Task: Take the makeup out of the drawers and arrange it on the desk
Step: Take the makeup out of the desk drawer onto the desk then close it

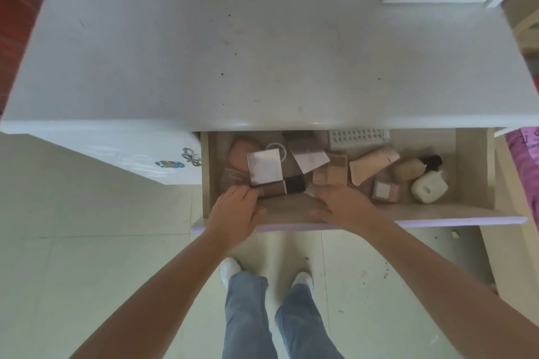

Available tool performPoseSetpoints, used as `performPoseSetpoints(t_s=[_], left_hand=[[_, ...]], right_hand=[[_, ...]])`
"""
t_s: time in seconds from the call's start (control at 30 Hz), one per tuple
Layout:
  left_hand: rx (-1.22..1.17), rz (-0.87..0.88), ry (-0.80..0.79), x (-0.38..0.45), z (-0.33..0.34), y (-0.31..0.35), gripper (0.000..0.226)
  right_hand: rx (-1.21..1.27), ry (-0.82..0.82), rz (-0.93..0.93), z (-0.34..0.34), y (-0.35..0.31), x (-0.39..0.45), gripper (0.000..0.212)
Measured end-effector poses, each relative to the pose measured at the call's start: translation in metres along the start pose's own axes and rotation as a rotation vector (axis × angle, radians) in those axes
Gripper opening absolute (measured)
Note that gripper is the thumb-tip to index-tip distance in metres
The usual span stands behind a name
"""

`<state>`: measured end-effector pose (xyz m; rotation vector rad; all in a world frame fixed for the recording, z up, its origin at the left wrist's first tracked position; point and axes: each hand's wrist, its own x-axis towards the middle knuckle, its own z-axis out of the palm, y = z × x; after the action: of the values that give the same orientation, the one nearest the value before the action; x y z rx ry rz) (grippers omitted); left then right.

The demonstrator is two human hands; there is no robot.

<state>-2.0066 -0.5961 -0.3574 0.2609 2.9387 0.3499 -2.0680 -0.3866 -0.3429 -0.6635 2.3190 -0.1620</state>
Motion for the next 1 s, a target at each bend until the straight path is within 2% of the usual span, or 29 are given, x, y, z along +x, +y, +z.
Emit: performPoseSetpoints(t_s=[0.1,0.17,0.23,0.33,0.37,0.47,0.57,0.77,0.9,0.97,1.0], left_hand=[[0.076,-0.152,-0.169,0.04,-0.003,-0.009,0.047],[0.187,-0.11,-0.146,0.057,0.0,-0.014,0.064],[0.244,-0.077,-0.232,0.067,0.007,-0.016,0.078],[0.239,-0.03,-0.346,0.074,0.022,-0.021,0.077],[0.24,-0.019,-0.321,0.076,0.025,-0.025,0.077],[0.288,0.022,-0.301,0.079,0.029,-0.039,0.091],[0.228,0.024,-0.221,0.088,0.039,-0.051,0.082],[-0.124,-0.1,-0.336,0.091,0.037,-0.048,0.044],[-0.326,-0.165,-0.27,0.079,0.024,-0.05,0.035],[-0.401,-0.214,-0.196,0.069,0.017,-0.055,0.033],[-0.448,-0.247,-0.163,0.064,0.013,-0.056,0.032]], right_hand=[[-0.247,0.023,0.008,0.001,-0.021,0.041,0.031],[-0.395,0.132,-0.007,0.008,-0.03,0.063,0.026],[-0.488,0.268,-0.009,0.016,-0.032,0.078,0.007],[-0.53,0.261,0.058,0.03,-0.02,0.094,0.031],[-0.57,0.31,0.056,0.034,-0.019,0.097,0.031],[-0.545,0.284,0.036,0.038,-0.015,0.101,0.029],[-0.528,0.323,0.026,0.037,-0.013,0.101,0.029],[-0.505,0.422,-0.028,0.04,-0.007,0.103,0.03],[-0.403,0.53,-0.126,0.042,-0.001,0.095,0.027],[-0.292,0.465,-0.161,0.037,-0.003,0.083,0.022],[-0.236,0.405,-0.147,0.035,-0.005,0.079,0.035]])
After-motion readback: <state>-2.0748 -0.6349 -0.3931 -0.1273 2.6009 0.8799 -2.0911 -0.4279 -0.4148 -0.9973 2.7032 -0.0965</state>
